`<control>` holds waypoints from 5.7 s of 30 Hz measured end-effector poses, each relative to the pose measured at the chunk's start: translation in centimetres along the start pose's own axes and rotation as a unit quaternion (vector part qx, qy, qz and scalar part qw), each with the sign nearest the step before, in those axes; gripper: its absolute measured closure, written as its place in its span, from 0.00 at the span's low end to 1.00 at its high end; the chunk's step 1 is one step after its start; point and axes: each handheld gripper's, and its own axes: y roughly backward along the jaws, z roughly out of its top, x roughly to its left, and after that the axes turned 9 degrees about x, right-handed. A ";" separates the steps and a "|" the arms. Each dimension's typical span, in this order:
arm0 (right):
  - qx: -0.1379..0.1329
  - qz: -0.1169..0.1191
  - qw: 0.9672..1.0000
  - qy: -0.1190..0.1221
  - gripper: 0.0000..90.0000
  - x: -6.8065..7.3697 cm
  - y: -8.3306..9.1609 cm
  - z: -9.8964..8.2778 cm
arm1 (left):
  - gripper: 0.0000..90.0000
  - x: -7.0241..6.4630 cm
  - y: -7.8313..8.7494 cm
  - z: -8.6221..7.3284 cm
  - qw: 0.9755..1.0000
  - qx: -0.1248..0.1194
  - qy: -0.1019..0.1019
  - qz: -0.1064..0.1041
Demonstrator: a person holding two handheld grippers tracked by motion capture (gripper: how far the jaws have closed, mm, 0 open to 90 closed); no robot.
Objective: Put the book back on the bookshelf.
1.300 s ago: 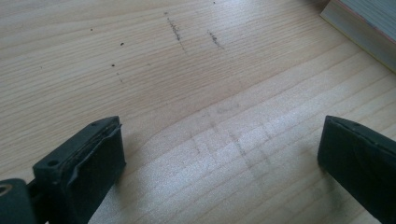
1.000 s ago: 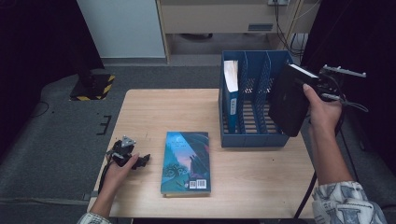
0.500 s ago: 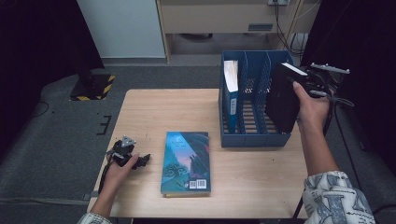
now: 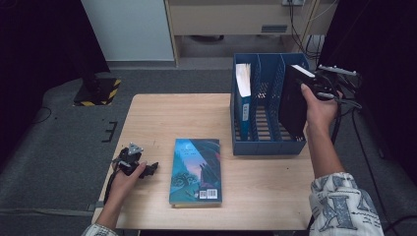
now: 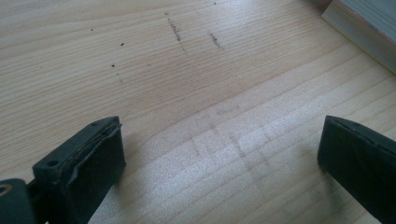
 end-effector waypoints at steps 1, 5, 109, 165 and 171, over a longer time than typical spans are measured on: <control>0.001 -0.001 1.000 0.001 0.59 0.1 -0.1 0.0 | 0.00 0.0 0.0 0.0 1.000 0.000 0.000 0.000; 0.001 -0.005 1.000 -0.001 0.59 0.0 -0.9 -0.1 | 0.00 0.0 0.0 0.0 1.000 0.000 0.000 0.000; 0.095 -0.038 0.995 0.019 0.58 0.3 -3.5 -4.0 | 0.00 -1.0 -0.1 0.2 1.000 0.000 -0.009 -0.006; 0.103 -0.019 0.994 -0.008 0.48 0.8 -3.2 -4.7 | 0.00 -1.1 -0.2 0.2 1.000 -0.002 -0.009 -0.009; 0.103 -0.020 0.994 -0.010 0.46 0.9 -3.3 -4.6 | 0.00 -1.1 -0.2 0.2 1.000 -0.002 -0.010 -0.009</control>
